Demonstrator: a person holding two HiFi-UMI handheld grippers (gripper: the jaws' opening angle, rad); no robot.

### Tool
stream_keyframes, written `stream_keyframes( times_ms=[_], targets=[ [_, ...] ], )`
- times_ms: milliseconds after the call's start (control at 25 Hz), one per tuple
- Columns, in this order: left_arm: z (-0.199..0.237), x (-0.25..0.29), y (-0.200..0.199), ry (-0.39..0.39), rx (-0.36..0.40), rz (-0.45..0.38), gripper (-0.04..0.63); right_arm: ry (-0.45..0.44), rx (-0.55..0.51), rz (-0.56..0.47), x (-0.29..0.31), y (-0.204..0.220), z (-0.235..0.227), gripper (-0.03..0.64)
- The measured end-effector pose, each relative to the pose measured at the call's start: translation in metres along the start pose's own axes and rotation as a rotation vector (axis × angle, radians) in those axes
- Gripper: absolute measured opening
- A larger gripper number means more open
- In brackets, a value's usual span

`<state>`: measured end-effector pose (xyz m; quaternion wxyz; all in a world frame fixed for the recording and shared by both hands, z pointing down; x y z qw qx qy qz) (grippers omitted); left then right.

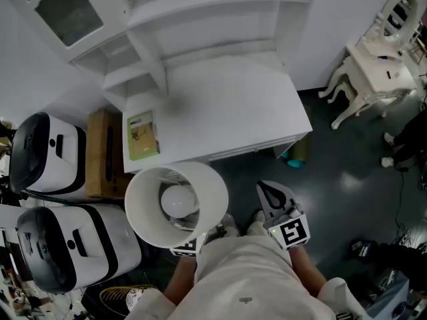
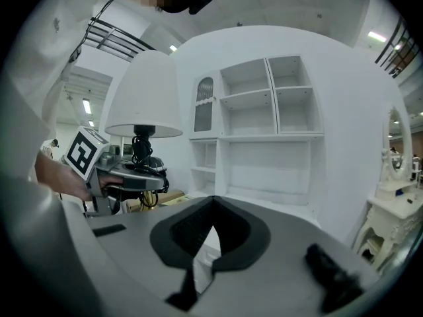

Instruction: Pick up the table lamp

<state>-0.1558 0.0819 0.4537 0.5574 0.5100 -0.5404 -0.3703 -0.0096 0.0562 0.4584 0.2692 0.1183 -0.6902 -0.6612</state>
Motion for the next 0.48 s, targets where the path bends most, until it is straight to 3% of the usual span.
stream_keyframes(
  times_ms=[480],
  targets=[
    [-0.035,-0.001,-0.002,-0.011,-0.008,0.005,0.109,-0.003,-0.011,-0.045,-0.033,-0.006,-0.013,0.012]
  ],
)
Point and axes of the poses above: the fingertips, and each gripper's own axes: x forward along the fingers, z to its left, y out of its underside, the point moved 1 cm from there along -x, backward along the fingers, and after that the axes turned 8 degrees about -y, right-handed, at the moved point
